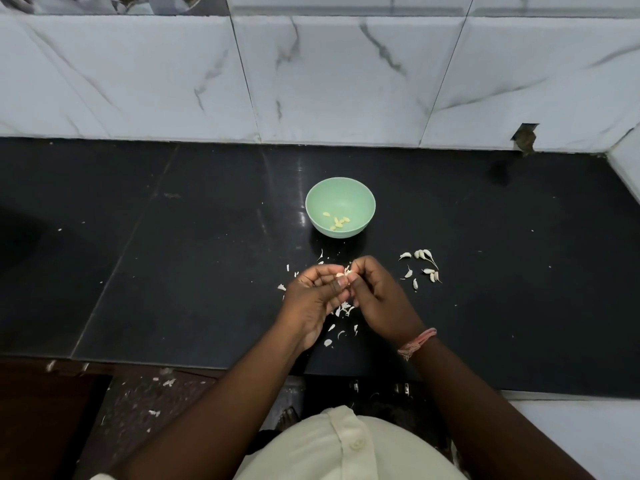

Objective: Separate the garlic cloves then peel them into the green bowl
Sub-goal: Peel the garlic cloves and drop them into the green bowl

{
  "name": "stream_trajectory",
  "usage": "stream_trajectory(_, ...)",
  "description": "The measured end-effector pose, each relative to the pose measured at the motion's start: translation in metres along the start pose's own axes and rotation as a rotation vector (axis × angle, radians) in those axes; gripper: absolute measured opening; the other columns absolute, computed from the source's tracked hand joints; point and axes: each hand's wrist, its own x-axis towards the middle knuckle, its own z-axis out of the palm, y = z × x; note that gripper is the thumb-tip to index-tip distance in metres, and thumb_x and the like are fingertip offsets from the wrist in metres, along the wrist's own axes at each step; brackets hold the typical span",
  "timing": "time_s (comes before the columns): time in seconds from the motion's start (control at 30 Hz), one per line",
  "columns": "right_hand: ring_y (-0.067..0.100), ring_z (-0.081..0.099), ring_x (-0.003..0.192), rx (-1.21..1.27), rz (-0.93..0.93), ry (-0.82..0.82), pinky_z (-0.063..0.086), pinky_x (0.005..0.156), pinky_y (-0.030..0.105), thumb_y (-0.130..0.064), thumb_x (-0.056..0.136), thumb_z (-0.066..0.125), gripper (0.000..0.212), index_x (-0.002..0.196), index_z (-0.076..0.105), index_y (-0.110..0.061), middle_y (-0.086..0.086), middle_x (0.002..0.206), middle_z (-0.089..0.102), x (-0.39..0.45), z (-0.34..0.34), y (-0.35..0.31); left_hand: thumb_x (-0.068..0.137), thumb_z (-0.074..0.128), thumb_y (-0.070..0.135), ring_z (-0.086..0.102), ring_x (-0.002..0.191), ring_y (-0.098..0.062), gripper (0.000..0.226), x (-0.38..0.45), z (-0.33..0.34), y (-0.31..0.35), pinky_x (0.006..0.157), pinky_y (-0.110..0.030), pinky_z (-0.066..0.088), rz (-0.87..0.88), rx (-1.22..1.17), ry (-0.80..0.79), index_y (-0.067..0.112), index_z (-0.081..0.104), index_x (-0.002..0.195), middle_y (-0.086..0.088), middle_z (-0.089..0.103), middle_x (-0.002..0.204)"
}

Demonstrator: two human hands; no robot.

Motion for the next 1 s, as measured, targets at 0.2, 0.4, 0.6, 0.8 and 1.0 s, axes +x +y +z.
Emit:
stream_trajectory(0.2,0.027,0.068,0.069,0.140,0.103,0.141,0.058,0.068,0.043,-0.003,0.097,0.060,0.008,0.091,0.058,-0.008,0.018,0.083,0.068,-0.003,-0.001,0.003,0.092,0.056,-0.013,0.074,0.074,-0.014,0.020,0.004,0.001,-0.003,0.068,-0.021,0.061,-0.039,-0.237,0.093,0.000,0.068,0.101,-0.008,0.074,0.084)
stream_trajectory(0.4,0.017,0.072,0.079,0.214,0.144,0.208,0.061,0.070,0.027,0.014,0.089,0.061,0.019,0.089,0.066,-0.005,0.016,0.091,0.072,0.003,-0.004,0.002,0.094,0.056,-0.010,0.075,0.080,-0.017,0.020,0.004,0.007,-0.009,0.071,-0.024,0.062,-0.050,-0.236,0.092,0.001,0.070,0.102,-0.013,0.076,0.091)
stream_trajectory(0.6,0.022,0.075,0.090,0.140,0.163,0.254,0.061,0.081,0.034,0.000,0.093,0.064,0.023,0.105,0.075,-0.016,0.000,0.097,0.077,0.003,0.006,0.002,0.094,0.059,-0.006,0.072,0.075,-0.010,0.018,0.005,0.011,-0.013,0.069,-0.018,0.059,0.020,-0.118,0.149,0.007,0.071,0.099,-0.005,0.076,0.085)
stream_trajectory(0.8,0.016,0.071,0.065,0.233,0.233,0.253,0.057,0.063,0.022,0.001,0.095,0.064,0.011,0.098,0.074,-0.003,0.012,0.085,0.076,0.005,0.010,-0.003,0.094,0.057,-0.008,0.070,0.067,-0.012,0.017,0.009,0.011,-0.015,0.065,-0.022,0.060,0.015,-0.167,0.127,0.003,0.069,0.097,-0.010,0.072,0.080)
stream_trajectory(1.0,0.009,0.064,0.067,0.137,0.253,0.268,0.055,0.067,0.029,-0.010,0.096,0.064,0.007,0.094,0.070,-0.014,0.004,0.083,0.073,0.009,0.011,0.001,0.096,0.058,-0.005,0.070,0.072,-0.009,0.014,0.013,0.013,-0.015,0.069,-0.017,0.058,0.012,-0.123,0.118,0.000,0.069,0.102,-0.008,0.075,0.081)
